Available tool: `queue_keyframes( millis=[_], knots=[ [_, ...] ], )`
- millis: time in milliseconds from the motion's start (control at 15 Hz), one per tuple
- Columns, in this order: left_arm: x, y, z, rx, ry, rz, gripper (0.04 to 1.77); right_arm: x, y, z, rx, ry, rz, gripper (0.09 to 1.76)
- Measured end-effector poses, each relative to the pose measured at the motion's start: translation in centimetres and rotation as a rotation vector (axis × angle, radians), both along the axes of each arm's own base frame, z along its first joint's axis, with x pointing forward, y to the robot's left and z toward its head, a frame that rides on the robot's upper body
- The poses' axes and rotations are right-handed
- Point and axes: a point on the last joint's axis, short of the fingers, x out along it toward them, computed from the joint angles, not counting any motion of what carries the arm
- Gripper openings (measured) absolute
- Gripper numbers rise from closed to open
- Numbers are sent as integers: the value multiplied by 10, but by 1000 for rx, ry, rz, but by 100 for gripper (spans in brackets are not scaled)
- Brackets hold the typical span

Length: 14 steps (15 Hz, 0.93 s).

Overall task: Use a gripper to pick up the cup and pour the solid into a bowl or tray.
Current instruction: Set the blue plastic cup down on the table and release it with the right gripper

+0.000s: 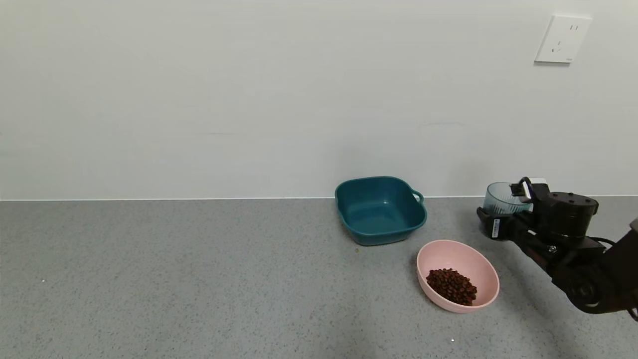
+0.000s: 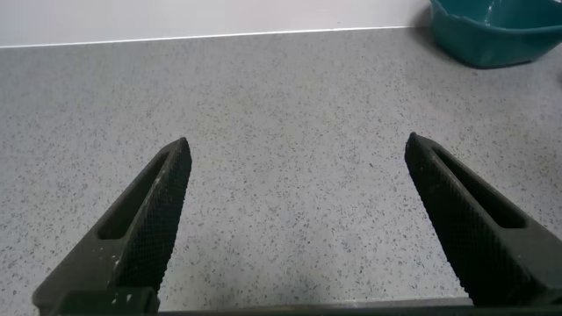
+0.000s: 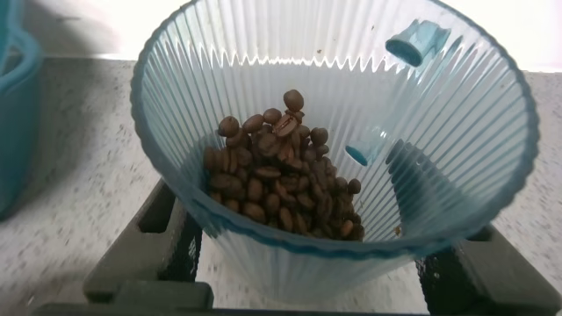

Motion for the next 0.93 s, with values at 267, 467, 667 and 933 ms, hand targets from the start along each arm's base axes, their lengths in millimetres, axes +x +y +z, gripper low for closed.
queue_keyframes(
  millis=[267, 467, 667, 933],
  knots=[
    [0, 0, 0, 0, 0, 0, 175, 28, 0, -6, -5, -23, -5, 136],
    [0, 0, 0, 0, 0, 0, 175, 47, 2, -13, -5, -25, -2, 136],
    [0, 0, 0, 0, 0, 0, 175, 58, 7, -22, -5, -26, 7, 136],
    [0, 0, 0, 0, 0, 0, 175, 67, 10, -34, -7, -19, 5, 136]
  ],
)
